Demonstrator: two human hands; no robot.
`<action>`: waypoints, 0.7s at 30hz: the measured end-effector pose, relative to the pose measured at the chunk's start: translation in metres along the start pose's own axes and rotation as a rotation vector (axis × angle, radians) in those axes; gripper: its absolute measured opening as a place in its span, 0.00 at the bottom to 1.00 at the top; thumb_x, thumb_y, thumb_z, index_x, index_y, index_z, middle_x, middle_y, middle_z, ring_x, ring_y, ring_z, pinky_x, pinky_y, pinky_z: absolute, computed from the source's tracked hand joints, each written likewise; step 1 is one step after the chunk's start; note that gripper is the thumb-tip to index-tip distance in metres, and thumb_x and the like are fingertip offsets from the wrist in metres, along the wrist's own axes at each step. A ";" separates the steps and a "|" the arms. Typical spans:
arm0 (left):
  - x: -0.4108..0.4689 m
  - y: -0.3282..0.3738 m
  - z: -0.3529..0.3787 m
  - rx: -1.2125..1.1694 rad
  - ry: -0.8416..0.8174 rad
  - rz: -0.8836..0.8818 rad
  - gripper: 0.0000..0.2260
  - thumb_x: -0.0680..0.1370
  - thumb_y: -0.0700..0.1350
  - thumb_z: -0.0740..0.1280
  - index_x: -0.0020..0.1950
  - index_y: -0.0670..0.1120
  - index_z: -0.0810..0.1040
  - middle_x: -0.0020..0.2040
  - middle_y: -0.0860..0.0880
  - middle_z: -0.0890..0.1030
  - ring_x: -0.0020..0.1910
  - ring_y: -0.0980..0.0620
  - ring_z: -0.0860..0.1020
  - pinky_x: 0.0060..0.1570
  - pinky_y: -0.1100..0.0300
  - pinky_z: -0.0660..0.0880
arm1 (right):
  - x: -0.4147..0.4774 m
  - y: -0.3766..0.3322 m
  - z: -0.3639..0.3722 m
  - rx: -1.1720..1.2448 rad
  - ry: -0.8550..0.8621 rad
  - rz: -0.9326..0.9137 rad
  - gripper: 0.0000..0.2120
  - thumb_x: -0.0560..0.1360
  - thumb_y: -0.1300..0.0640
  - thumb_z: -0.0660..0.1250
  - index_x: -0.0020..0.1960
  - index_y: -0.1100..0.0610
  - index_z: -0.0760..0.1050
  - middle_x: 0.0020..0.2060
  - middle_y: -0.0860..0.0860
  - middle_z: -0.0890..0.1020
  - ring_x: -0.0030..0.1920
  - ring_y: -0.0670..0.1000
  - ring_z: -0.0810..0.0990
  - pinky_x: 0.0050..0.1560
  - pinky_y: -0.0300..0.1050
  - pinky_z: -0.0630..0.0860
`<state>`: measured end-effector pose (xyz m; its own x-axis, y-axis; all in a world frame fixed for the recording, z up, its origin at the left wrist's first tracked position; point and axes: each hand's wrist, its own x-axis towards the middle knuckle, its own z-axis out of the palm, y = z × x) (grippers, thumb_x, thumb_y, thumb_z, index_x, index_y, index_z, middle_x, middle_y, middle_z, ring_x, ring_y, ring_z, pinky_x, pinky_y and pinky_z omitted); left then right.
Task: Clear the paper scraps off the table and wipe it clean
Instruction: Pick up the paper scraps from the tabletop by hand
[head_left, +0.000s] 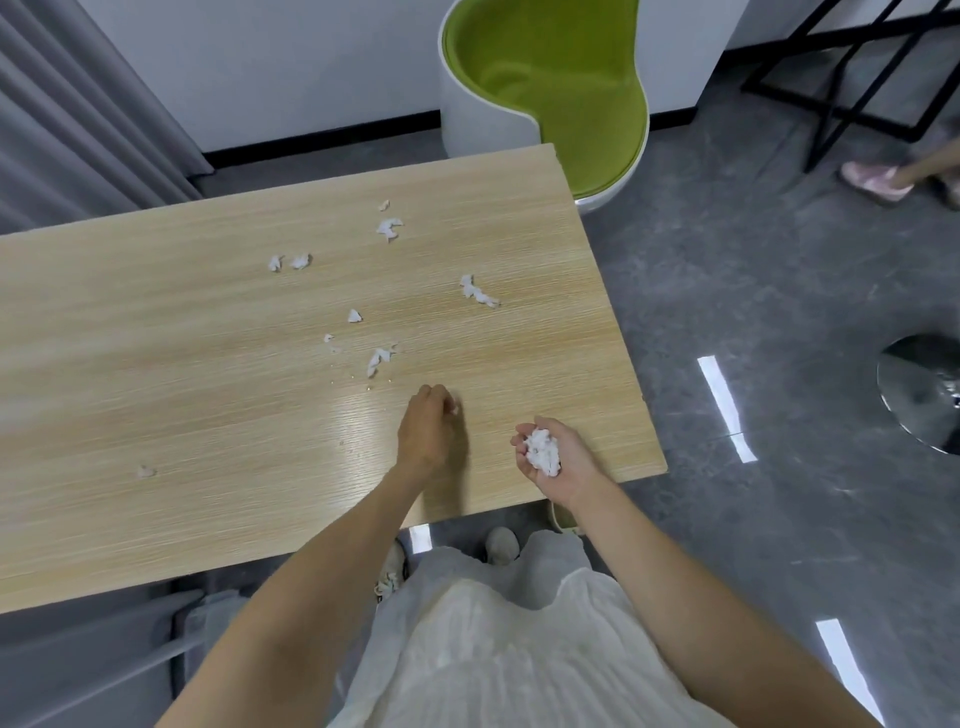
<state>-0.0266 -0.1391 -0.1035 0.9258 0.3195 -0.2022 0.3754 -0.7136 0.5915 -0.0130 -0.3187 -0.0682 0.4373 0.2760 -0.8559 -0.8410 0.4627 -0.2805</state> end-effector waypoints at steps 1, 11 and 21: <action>-0.001 0.000 -0.006 -0.114 0.054 -0.062 0.05 0.75 0.35 0.63 0.43 0.44 0.73 0.43 0.49 0.75 0.44 0.48 0.74 0.40 0.60 0.66 | 0.001 -0.001 0.000 -0.003 0.001 -0.001 0.15 0.80 0.55 0.58 0.41 0.63 0.73 0.36 0.57 0.75 0.24 0.46 0.77 0.26 0.36 0.75; -0.035 0.042 -0.059 -0.391 0.008 0.062 0.07 0.74 0.33 0.67 0.43 0.46 0.78 0.42 0.52 0.77 0.40 0.59 0.75 0.40 0.69 0.71 | 0.013 0.016 0.065 -0.102 -0.129 0.092 0.14 0.80 0.57 0.57 0.41 0.60 0.77 0.30 0.53 0.82 0.30 0.49 0.81 0.31 0.39 0.78; -0.024 -0.003 -0.074 -0.029 0.121 0.485 0.11 0.75 0.43 0.62 0.53 0.46 0.81 0.48 0.51 0.82 0.47 0.52 0.75 0.50 0.57 0.69 | 0.036 0.028 0.112 -0.182 -0.103 0.150 0.13 0.76 0.53 0.64 0.39 0.60 0.78 0.30 0.53 0.81 0.31 0.50 0.81 0.36 0.41 0.77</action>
<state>-0.0527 -0.0986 -0.0422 0.9809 0.0261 0.1925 -0.1004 -0.7805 0.6171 0.0143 -0.2015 -0.0581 0.3253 0.4193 -0.8476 -0.9384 0.2536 -0.2347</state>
